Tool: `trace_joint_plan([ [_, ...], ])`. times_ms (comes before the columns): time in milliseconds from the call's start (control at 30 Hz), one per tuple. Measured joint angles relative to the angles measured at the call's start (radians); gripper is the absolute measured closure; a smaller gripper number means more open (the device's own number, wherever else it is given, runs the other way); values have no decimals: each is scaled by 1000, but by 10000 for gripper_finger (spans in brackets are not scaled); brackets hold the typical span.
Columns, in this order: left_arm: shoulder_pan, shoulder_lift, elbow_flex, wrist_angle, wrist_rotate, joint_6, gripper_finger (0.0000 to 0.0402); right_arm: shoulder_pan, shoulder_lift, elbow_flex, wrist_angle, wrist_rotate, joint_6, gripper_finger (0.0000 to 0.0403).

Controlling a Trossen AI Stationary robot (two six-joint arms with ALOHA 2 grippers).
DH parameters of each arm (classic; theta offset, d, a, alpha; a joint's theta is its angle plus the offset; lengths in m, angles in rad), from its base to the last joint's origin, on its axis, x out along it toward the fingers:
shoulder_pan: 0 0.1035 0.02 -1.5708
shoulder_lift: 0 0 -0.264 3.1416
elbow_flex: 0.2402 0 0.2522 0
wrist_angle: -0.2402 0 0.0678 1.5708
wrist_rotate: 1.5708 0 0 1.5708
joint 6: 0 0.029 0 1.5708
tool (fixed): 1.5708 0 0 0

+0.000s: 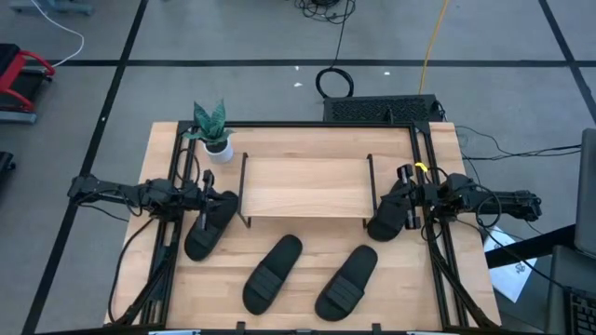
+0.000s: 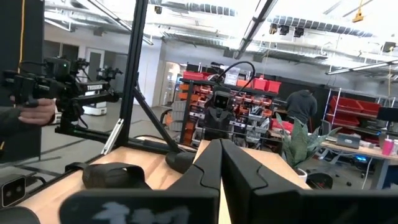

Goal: Pick and place slides into the shelf
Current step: Put the black slipper on the shelf

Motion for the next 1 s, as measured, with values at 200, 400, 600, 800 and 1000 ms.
trace_joint_plan([
  [200, 0, 0, 122, -46, -103, 125, 376, 0, 0, 0, -1, 1, -6, 403],
  [400, 0, 64, 447, -402, -233, 34, 375, 0, 0, 0, -1, 1, -7, 403],
  [600, 0, 181, 703, -814, -288, 23, 375, 0, 0, 0, -3, 1, -7, 403],
  [800, 1, 335, 818, -1141, -202, -153, 374, 0, 0, 0, -5, 1, -7, 403],
  [1000, 0, 485, 842, -1334, 37, -395, 313, 0, 0, 0, -23, 1, -7, 403],
])
